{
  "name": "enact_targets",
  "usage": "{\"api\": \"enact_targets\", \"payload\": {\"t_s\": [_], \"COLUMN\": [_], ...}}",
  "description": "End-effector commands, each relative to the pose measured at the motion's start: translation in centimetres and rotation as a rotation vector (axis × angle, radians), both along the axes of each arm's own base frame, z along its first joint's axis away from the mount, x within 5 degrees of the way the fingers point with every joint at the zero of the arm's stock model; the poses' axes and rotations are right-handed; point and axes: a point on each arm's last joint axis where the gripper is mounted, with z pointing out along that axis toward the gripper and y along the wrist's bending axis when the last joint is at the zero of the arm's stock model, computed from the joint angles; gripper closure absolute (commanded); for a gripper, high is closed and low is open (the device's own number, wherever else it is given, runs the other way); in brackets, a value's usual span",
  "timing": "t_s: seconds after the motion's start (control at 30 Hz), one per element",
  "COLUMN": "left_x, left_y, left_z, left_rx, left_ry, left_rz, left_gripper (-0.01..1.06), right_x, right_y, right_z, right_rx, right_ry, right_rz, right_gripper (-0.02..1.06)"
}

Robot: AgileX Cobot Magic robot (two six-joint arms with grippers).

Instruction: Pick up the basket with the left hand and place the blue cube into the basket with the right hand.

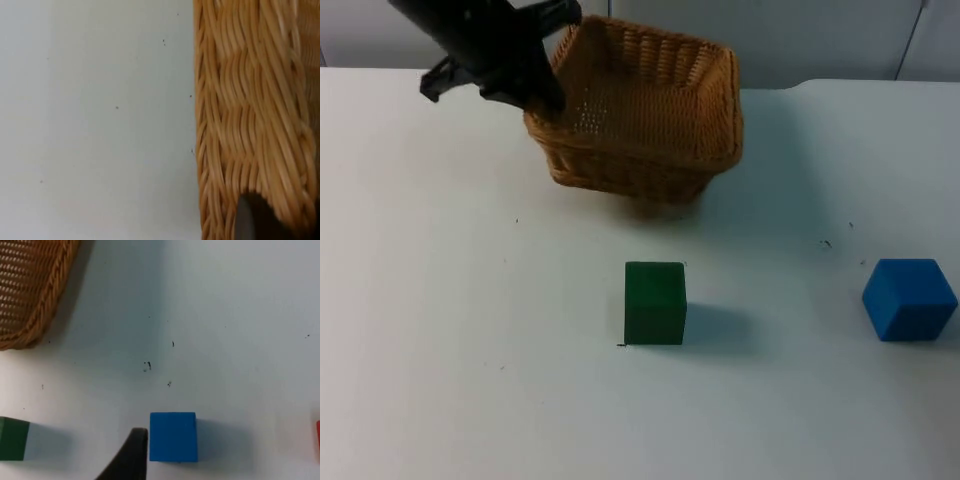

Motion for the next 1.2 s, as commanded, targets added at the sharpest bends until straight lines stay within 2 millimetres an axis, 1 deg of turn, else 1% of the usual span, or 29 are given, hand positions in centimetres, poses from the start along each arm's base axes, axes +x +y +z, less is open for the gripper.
{"api": "enact_targets", "payload": {"t_s": [0.0,0.03,0.07,0.13,0.17,0.2,0.23,0.33,0.37,0.4,0.43,0.47,0.5,0.53,0.57,0.6,0.63,0.67,0.7,0.73,0.77,0.83,0.87,0.9,1.0,1.07,1.17], "left_x": [-0.6,-1.1,-1.1,-2.2,-2.9,-3.7,-3.7,-6.4,-7.8,-8.4,-8.4,-10.1,-11.0,-11.0,-12.2,-13.8,-14.2,-15.9,-16.9,-16.9,-17.9,-19.3,-19.8,-19.8,-20.4,-20.6,-20.9], "left_y": [0.9,1.5,1.5,2.5,3.1,3.6,3.6,5.0,5.9,6.3,6.3,7.2,7.8,7.8,8.4,9.1,9.4,10.2,10.6,10.6,10.8,11.3,11.4,11.4,11.1,11.0,10.9], "left_z": [2.4,3.0,3.0,4.2,4.2,4.6,4.6,5.1,5.6,5.6,5.6,5.3,5.6,5.6,5.4,4.9,4.9,4.3,3.6,3.6,3.1,2.4,2.0,2.0,1.5,1.4,1.2], "left_rx": [-0.020,-0.020,-0.020,-0.013,-0.008,-0.003,-0.003,-0.001,-0.021,-0.022,-0.022,-0.039,-0.048,-0.048,-0.043,-0.033,-0.027,-0.015,-0.013,-0.013,-0.005,0.003,-0.001,-0.001,-0.030,-0.035,-0.046], "left_ry": [-0.017,-0.028,-0.028,-0.049,-0.039,-0.044,-0.044,-0.045,-0.058,-0.062,-0.062,-0.058,-0.068,-0.068,-0.067,-0.048,-0.052,-0.033,-0.016,-0.016,-0.010,-0.002,0.001,0.001,-0.005,0.001,-0.001], "left_rz": [0.031,0.054,0.054,0.092,0.107,0.113,0.113,0.116,0.146,0.153,0.153,0.169,0.175,0.175,0.173,0.186,0.192,0.228,0.245,0.245,0.246,0.246,0.247,0.247,0.204,0.198,0.200], "left_gripper": [1.05,1.05,1.05,1.05,1.05,1.05,1.05,1.05,1.05,1.05,1.05,1.05,1.05,1.05,1.05,1.05,1.05,1.05,1.05,1.05,1.05,1.05,1.05,1.05,1.05,1.05,1.05], "right_x": [0.1,0.1,0.1,0.1,0.1,0.1,0.1,0.1,0.1,0.1,0.1,0.1,0.1,0.1,0.1,0.0,-0.1,-0.2,-0.2,-0.2,-0.3,-0.2,-0.1,-0.1,-0.1,0.0,0.9], "right_y": [-0.1,-0.1,-0.1,-0.1,-0.1,-0.1,-0.1,-0.1,-0.1,-0.1,-0.1,-0.1,-0.1,-0.1,-0.1,0.0,0.1,0.4,0.8,0.8,1.2,2.5,3.2,3.2,4.5,4.7,4.8], "right_z": [0.2,0.2,0.2,0.2,0.2,0.2,0.2,0.2,0.2,0.2,0.2,0.2,0.2,0.2,0.2,0.2,0.1,0.1,0.0,0.0,0.0,0.1,0.2,0.2,0.4,0.2,-1.1], "right_rx": [-0.002,-0.002,-0.002,-0.002,-0.001,0.001,0.001,0.005,0.006,0.006,0.006,0.009,0.009,0.009,0.014,0.022,0.029,0.036,0.028,0.028,0.022,0.022,0.025,0.025,0.045,0.051,0.054], "right_ry": [-0.002,-0.002,-0.002,-0.002,-0.005,-0.005,-0.005,-0.008,-0.009,-0.007,-0.007,-0.003,-0.001,-0.001,-0.001,0.006,0.014,0.032,0.036,0.036,0.036,0.014,-0.005,-0.005,-0.032,-0.024,0.037], "right_rz": [0.000,0.000,0.000,0.000,-0.002,-0.003,-0.003,-0.010,-0.010,-0.009,-0.009,-0.009,-0.008,-0.008,-0.009,-0.009,-0.003,0.012,0.033,0.033,0.055,0.103,0.121,0.121,0.145,0.139,0.114], "right_gripper": [0.02,0.02,0.02,0.02,0.02,0.02,0.02,0.02,0.02,0.02,0.02,0.02,0.02,0.02,0.02,0.02,0.02,0.02,0.02,0.02,0.02,0.02,0.02,0.02,0.02,0.02,0.02]}}
